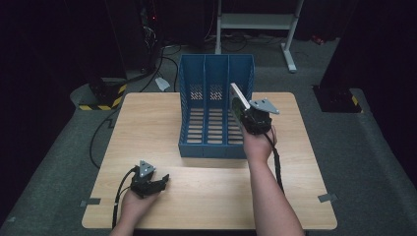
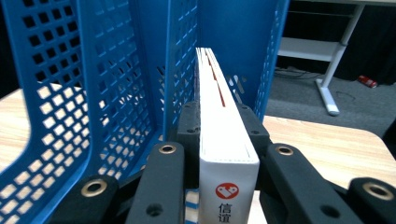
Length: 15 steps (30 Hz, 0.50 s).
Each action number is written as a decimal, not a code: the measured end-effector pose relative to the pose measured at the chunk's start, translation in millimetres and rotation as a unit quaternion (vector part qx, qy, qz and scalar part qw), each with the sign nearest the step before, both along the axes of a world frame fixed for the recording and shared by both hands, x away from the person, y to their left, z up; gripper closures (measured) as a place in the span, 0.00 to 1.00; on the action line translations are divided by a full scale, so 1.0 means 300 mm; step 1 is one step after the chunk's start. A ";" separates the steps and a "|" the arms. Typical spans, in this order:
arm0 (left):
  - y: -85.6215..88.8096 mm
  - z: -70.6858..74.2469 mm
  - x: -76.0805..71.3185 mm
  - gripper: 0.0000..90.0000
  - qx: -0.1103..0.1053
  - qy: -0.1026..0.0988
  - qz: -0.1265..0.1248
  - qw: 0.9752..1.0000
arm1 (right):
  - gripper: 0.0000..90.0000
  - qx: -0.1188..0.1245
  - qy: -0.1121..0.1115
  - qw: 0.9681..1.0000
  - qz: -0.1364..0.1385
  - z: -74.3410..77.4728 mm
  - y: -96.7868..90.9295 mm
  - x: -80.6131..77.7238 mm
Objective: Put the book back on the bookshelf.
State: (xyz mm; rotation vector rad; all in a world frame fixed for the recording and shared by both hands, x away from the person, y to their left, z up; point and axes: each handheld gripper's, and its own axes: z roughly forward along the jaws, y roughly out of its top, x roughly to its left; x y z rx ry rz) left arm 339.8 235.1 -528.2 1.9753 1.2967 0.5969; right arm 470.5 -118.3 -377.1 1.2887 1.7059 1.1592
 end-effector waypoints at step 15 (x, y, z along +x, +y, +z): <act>-0.004 -0.001 0.003 0.38 0.000 -0.003 -0.011 1.000 | 0.84 -0.022 0.041 0.999 -0.024 -0.102 0.037 0.104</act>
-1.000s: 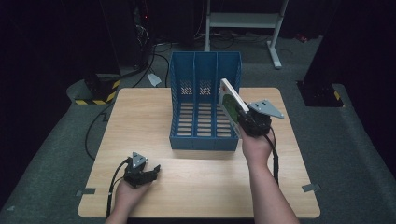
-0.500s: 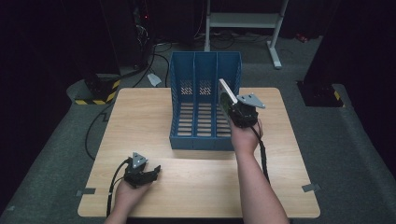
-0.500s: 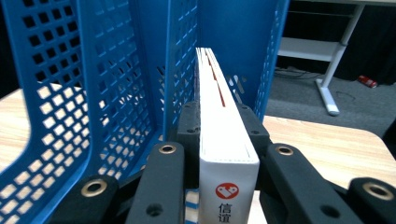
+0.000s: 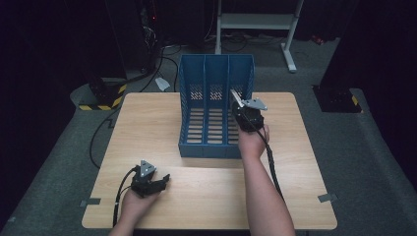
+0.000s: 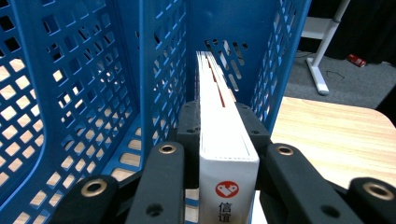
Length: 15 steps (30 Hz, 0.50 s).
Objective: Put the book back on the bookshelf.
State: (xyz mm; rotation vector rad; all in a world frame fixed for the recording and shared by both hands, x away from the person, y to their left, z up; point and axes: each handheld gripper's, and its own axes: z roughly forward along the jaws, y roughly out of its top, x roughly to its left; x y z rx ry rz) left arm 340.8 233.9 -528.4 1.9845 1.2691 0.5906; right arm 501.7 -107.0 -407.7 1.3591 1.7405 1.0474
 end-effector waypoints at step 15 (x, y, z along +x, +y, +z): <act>0.000 0.001 -0.005 0.38 0.002 0.001 0.000 1.000 | 0.83 -0.018 0.012 1.000 -0.009 -0.075 -0.016 -0.066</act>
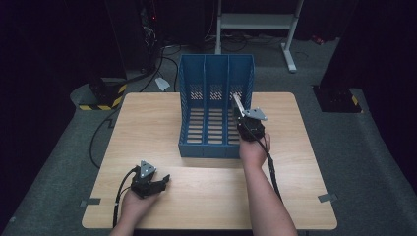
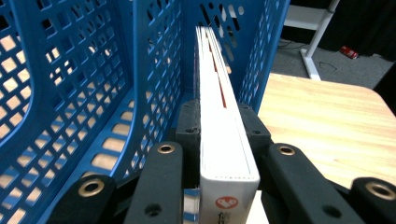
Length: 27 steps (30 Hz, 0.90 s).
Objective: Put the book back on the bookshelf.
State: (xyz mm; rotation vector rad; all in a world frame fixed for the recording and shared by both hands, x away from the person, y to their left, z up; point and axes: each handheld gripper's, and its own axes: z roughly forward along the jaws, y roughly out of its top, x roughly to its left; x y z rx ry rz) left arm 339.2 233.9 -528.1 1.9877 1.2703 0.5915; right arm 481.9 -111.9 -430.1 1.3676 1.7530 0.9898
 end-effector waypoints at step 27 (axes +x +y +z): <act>0.001 0.000 0.001 0.38 -0.002 0.000 0.005 1.000 | 0.84 -0.032 0.053 0.998 0.008 0.011 0.046 0.051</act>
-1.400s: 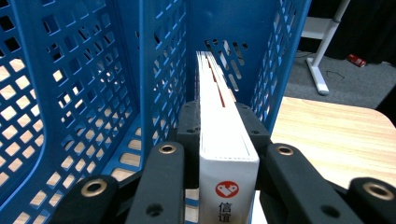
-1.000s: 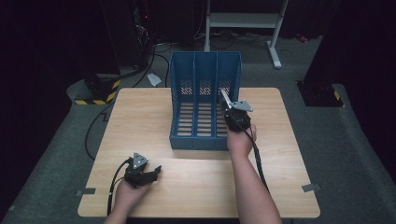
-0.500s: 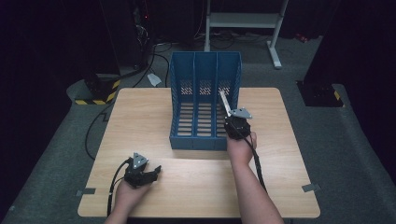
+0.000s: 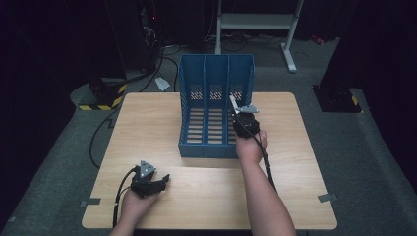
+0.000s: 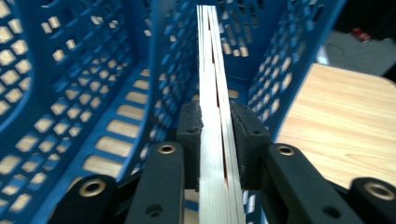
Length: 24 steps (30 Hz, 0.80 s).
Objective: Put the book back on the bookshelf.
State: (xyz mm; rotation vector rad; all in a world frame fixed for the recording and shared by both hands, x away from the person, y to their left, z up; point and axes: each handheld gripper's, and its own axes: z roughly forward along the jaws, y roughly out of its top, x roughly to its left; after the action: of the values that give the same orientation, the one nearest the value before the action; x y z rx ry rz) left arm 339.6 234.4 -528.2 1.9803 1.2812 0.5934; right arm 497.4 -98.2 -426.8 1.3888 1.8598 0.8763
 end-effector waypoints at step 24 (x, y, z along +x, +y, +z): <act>0.001 0.000 -0.001 0.38 0.000 0.000 0.000 1.000 | 0.85 0.021 -0.041 0.993 -0.106 0.008 0.005 -0.002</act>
State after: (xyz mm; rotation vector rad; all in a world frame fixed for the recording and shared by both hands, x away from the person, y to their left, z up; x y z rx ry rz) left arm 339.3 234.6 -528.2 1.9798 1.2814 0.5940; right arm 496.8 -96.8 -424.6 1.5213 1.6076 0.8550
